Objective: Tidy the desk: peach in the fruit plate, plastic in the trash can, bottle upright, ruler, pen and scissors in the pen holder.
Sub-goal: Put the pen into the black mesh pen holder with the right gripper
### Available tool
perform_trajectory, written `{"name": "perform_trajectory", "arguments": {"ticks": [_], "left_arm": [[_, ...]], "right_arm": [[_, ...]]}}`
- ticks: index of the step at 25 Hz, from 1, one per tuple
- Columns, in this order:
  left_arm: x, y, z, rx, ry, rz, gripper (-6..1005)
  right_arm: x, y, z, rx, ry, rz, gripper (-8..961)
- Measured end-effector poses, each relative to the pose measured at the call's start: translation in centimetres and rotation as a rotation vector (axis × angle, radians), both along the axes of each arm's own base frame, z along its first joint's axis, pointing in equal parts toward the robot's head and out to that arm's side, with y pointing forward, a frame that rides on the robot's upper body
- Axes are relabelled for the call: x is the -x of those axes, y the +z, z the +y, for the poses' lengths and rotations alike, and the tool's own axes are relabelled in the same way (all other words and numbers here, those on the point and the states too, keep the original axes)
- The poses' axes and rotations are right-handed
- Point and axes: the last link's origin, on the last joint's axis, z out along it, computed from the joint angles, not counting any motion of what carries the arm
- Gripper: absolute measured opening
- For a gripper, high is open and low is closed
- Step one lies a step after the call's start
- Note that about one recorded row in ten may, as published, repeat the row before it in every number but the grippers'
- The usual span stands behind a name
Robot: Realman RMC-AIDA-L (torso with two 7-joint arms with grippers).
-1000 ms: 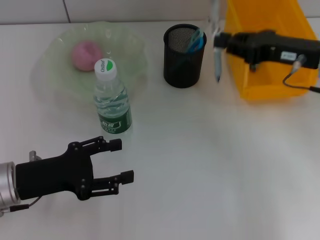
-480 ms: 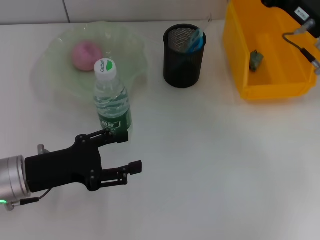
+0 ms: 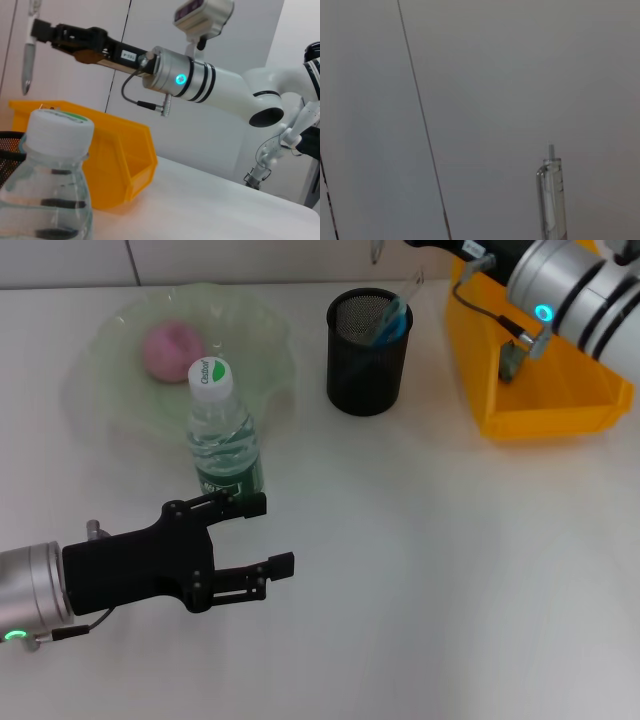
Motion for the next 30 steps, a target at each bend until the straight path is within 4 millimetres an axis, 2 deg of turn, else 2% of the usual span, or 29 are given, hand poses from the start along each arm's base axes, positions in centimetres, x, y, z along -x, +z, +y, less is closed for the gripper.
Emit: {"name": "perform_trajectory", "arguments": {"ticks": [6,16,23,28,30], "left_arm": [[0.1,-0.1,0.1,-0.01,-0.001,0.011,832],[0.2,-0.1,0.2,-0.013,0.003,0.019,832],[0.2,-0.1,0.2,-0.014,0.003,0.019,832],[0.4,-0.1,0.0,-0.015,0.008,0.02,832],[0.4,-0.1,-0.1,-0.014,0.01,0.018,832]], "right_arm": [[0.5,-1.6,0.3,0.071,-0.041,-0.032,186],[-0.9,-2.5,-0.5,0.106,-0.08,-0.054,197],[-1.1,-2.7,-0.8,0.117,-0.076,-0.057,204],[-1.4,-2.6,-1.3,0.121,-0.065,-0.036,444],[-1.5,-2.2,-1.8,0.117,-0.04,-0.007,471]]}}
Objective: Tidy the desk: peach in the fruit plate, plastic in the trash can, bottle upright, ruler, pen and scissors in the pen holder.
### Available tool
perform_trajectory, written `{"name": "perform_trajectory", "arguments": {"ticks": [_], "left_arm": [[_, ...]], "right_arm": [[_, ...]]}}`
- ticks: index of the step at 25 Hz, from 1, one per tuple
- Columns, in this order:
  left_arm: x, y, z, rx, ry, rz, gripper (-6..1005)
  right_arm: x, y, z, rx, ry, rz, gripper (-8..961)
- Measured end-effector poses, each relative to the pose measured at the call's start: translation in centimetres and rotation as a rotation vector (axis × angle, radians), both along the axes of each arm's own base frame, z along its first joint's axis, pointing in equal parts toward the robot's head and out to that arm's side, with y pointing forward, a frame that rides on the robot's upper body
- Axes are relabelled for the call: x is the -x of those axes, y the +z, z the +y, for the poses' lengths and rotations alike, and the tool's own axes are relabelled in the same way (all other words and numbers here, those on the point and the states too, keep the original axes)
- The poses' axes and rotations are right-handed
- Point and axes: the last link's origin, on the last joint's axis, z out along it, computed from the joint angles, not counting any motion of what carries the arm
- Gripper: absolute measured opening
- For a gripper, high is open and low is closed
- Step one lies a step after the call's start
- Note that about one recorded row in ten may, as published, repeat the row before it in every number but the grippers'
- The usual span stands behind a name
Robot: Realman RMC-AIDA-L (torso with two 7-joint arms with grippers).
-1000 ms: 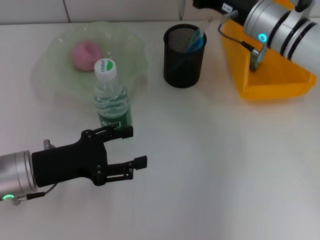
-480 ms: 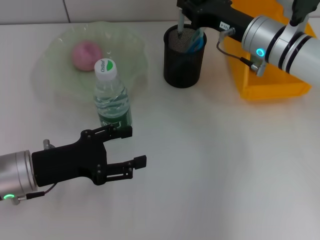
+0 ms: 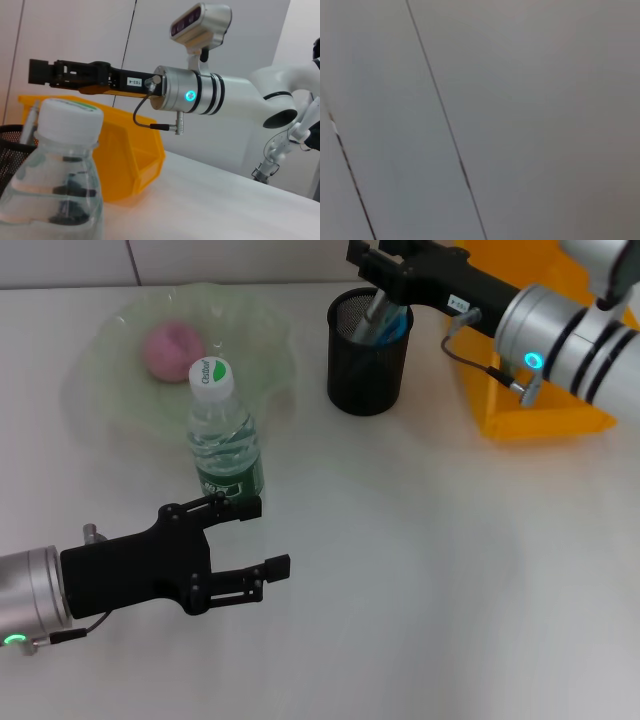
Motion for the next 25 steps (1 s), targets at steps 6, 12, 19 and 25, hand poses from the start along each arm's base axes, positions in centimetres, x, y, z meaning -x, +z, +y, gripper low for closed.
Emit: {"name": "perform_trajectory", "arguments": {"ticks": [6,12,19,25], "left_arm": [[-0.1,0.0,-0.2,0.012,0.005,-0.013,832],[0.0,0.0,-0.2,0.025,0.026,-0.015,832],[0.6,0.5,-0.1,0.039,0.062,-0.006,832],[1.2,1.0,-0.2,0.042,0.078,0.003,832]], "right_arm": [[-2.0,4.1,-3.7,-0.025,0.127,0.157,524],[-6.2,7.6,-10.5,0.024,0.277,0.147,547],[-9.9,5.9,-17.5,0.262,0.385,-0.006,575],[-10.3,4.2,-20.0,0.42,0.42,-0.027,753]]}}
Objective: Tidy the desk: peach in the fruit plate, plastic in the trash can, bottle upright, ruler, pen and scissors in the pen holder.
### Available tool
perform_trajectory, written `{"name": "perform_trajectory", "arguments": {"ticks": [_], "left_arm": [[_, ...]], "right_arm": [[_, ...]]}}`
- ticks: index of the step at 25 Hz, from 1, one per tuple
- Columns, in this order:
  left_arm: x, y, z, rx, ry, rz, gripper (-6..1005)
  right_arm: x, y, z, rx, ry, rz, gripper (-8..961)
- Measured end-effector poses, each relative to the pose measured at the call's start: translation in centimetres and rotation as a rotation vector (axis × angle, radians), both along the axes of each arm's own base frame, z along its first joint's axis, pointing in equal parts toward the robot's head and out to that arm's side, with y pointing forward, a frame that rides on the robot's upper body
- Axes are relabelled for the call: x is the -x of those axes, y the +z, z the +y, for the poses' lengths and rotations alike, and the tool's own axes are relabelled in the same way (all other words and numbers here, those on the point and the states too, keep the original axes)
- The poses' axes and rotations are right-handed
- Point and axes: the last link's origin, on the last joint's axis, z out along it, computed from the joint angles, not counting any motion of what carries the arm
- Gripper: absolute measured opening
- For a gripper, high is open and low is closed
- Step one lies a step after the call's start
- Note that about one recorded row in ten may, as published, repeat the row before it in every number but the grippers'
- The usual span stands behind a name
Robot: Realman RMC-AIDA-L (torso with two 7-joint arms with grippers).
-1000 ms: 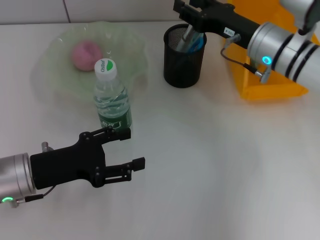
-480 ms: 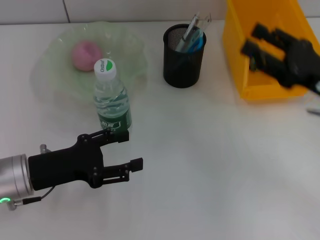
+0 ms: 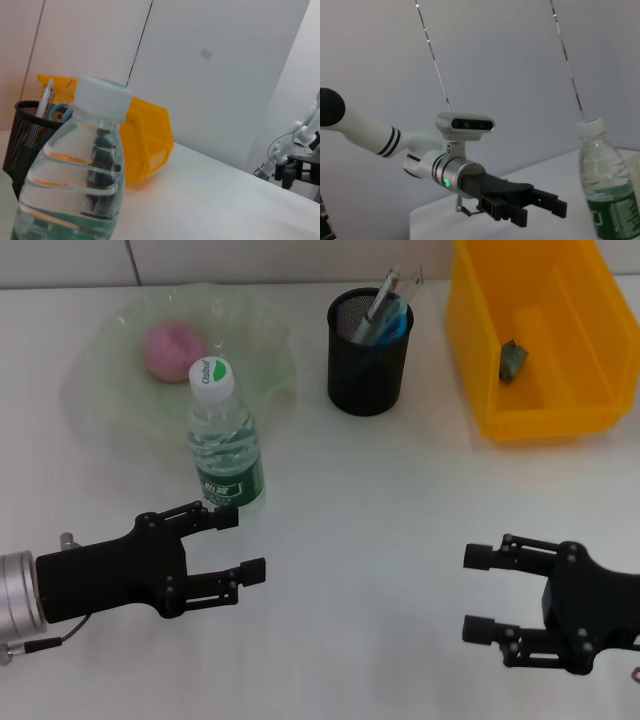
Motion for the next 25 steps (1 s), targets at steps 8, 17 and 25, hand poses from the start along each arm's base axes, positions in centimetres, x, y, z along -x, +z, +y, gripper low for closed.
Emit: {"name": "perform_trajectory", "arguments": {"ticks": [8,17,25], "left_arm": [[0.1,0.2,-0.1,0.015,0.002,0.003,832],[0.1,0.7,-0.5,0.034,-0.006,-0.019,832],[-0.1,0.7,-0.5,0.041,-0.011,-0.023,832]], "right_arm": [[0.3,-0.5,-0.1,0.017,0.011,-0.003,754],[0.5,-0.7,0.3,0.015,0.016,-0.011,754],[0.8,-1.5,0.7,0.03,0.021,-0.027,754]]}}
